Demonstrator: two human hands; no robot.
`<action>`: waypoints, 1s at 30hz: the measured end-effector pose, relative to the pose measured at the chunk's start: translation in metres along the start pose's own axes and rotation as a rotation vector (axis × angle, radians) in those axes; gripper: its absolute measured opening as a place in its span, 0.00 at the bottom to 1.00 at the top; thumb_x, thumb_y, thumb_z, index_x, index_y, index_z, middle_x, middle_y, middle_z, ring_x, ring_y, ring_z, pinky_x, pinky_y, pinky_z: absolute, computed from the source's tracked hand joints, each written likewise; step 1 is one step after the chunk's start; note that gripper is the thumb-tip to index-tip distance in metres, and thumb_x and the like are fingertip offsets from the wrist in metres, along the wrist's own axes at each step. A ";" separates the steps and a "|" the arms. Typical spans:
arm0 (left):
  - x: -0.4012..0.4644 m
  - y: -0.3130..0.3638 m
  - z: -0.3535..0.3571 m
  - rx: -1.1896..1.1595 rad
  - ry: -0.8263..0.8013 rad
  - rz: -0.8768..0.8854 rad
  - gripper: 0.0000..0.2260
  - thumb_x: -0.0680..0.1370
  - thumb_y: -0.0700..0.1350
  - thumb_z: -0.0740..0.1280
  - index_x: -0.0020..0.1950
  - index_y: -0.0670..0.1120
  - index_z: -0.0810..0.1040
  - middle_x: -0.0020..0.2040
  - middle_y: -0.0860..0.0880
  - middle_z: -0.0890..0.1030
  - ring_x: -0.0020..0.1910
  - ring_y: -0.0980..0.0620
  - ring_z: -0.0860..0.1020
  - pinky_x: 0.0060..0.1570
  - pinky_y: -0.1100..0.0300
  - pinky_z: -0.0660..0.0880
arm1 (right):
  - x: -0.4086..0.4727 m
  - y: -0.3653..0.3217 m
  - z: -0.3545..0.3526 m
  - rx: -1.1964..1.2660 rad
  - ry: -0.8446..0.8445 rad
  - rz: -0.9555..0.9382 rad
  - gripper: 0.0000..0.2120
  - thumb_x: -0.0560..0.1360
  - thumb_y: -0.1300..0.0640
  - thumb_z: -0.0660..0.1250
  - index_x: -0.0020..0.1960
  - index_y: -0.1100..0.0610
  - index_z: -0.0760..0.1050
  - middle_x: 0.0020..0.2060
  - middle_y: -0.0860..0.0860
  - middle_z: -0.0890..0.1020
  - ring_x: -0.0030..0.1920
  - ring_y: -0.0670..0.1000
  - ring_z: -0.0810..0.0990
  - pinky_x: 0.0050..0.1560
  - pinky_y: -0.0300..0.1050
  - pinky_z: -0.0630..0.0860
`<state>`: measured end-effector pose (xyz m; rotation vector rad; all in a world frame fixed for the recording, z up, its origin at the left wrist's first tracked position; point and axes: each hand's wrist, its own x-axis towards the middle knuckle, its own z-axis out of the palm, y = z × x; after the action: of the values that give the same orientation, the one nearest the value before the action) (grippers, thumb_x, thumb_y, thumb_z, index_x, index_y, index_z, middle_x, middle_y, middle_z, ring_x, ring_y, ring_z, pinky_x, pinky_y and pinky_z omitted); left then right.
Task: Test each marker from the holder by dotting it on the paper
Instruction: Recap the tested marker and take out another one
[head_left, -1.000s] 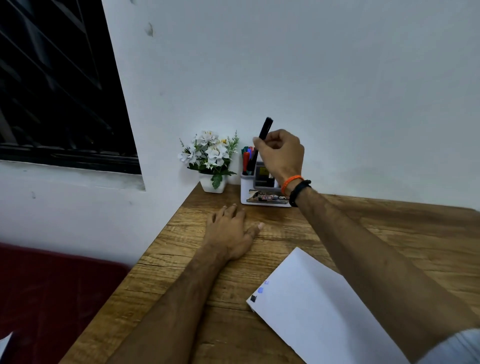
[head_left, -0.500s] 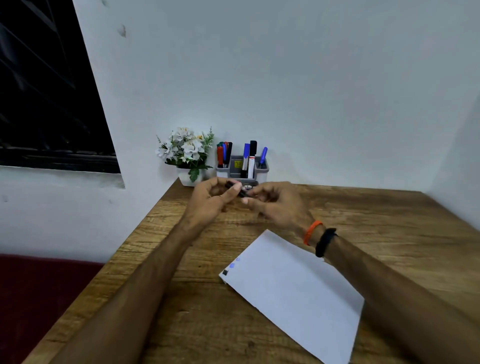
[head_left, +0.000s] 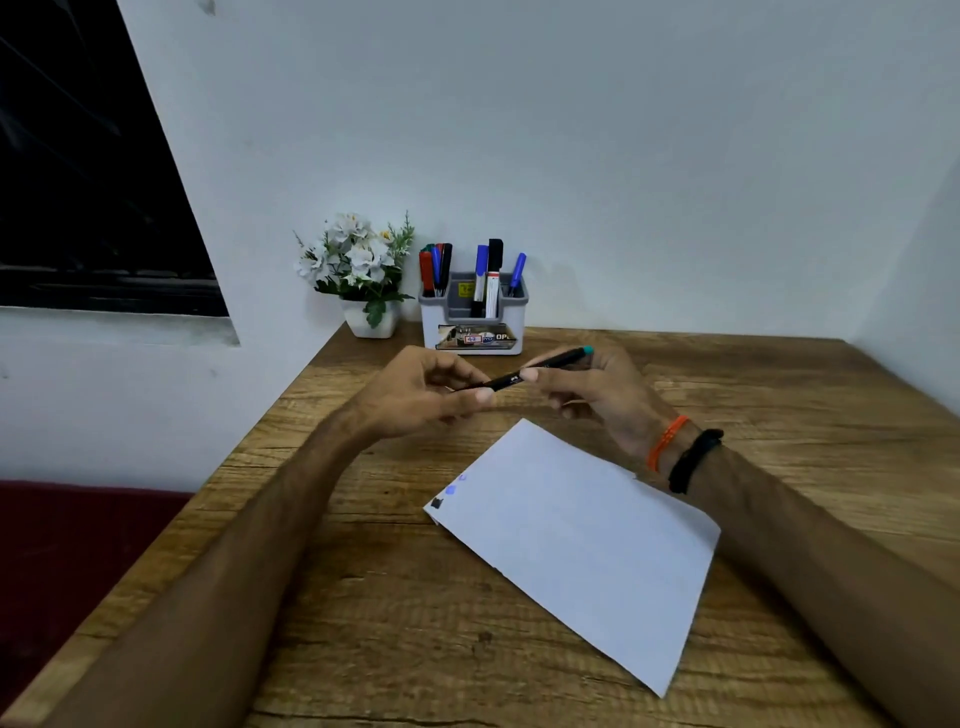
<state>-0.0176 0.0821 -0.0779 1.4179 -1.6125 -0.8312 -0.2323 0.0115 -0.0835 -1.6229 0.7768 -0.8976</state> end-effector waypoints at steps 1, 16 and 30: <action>0.000 0.001 0.003 0.015 -0.037 0.013 0.10 0.74 0.44 0.72 0.51 0.41 0.82 0.41 0.47 0.84 0.38 0.53 0.81 0.40 0.58 0.80 | -0.001 0.001 0.002 0.027 -0.007 0.026 0.13 0.70 0.57 0.76 0.50 0.64 0.83 0.33 0.51 0.80 0.31 0.46 0.76 0.31 0.37 0.70; -0.004 0.007 0.029 0.353 -0.039 0.331 0.09 0.80 0.44 0.64 0.46 0.57 0.79 0.39 0.62 0.81 0.36 0.64 0.77 0.36 0.73 0.68 | 0.002 0.009 0.031 0.156 -0.067 0.032 0.12 0.75 0.57 0.71 0.33 0.57 0.77 0.25 0.48 0.78 0.26 0.46 0.71 0.27 0.36 0.69; 0.001 0.002 0.027 0.206 -0.062 0.368 0.07 0.79 0.47 0.65 0.50 0.56 0.82 0.46 0.57 0.85 0.48 0.56 0.82 0.47 0.55 0.79 | 0.006 0.012 0.026 0.286 -0.136 -0.024 0.14 0.74 0.62 0.71 0.30 0.57 0.74 0.25 0.51 0.74 0.25 0.46 0.68 0.27 0.38 0.65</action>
<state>-0.0424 0.0802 -0.0876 1.1853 -1.9757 -0.5104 -0.2075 0.0165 -0.0977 -1.4259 0.5100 -0.8634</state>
